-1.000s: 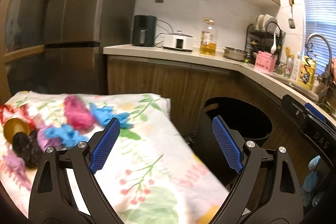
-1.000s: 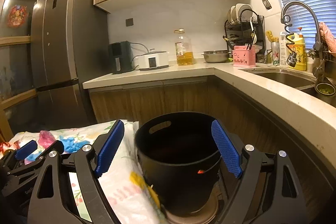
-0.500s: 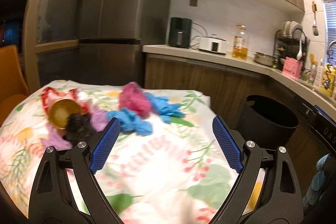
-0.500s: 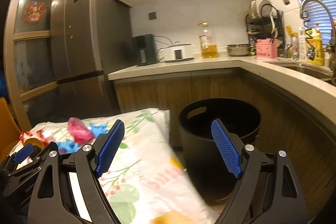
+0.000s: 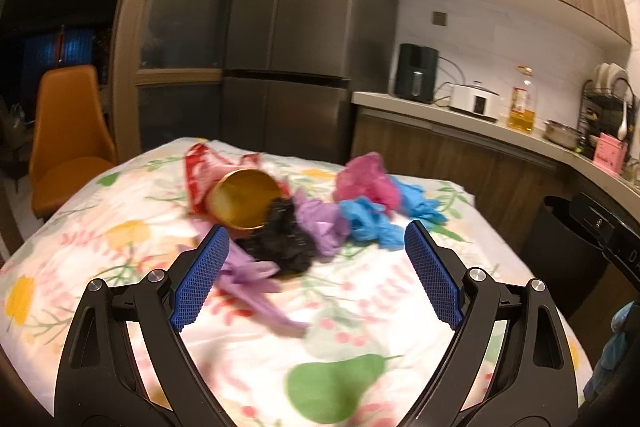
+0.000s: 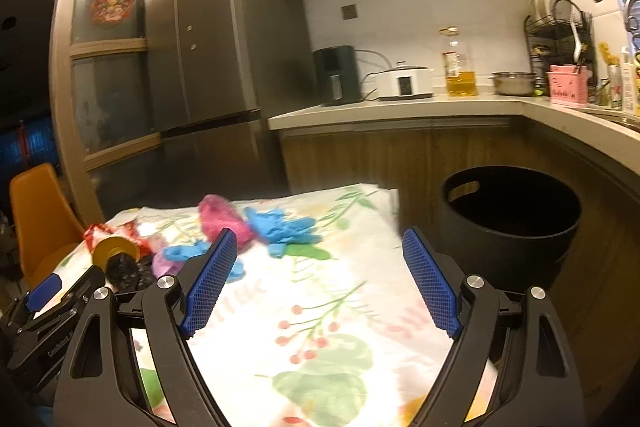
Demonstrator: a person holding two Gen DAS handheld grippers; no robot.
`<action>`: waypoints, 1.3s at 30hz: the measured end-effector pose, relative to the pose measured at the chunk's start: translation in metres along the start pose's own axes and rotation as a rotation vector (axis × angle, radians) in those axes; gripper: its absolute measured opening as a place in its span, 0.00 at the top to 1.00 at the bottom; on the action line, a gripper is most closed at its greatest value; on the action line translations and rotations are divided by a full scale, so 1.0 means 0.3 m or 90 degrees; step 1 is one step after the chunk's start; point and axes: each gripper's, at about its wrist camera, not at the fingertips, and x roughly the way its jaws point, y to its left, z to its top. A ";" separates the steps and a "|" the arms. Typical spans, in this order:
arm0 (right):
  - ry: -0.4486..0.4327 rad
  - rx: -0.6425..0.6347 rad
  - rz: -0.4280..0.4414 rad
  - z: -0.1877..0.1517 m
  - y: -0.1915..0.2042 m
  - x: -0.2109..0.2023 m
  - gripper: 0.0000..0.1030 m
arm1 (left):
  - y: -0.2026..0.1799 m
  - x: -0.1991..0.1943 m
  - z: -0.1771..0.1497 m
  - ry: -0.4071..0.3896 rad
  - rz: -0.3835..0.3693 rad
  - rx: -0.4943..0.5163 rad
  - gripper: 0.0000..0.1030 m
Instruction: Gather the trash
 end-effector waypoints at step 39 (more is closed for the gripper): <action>0.117 -0.118 0.257 -0.151 0.557 0.295 0.96 | 0.382 0.044 -0.008 0.031 0.113 -0.067 0.15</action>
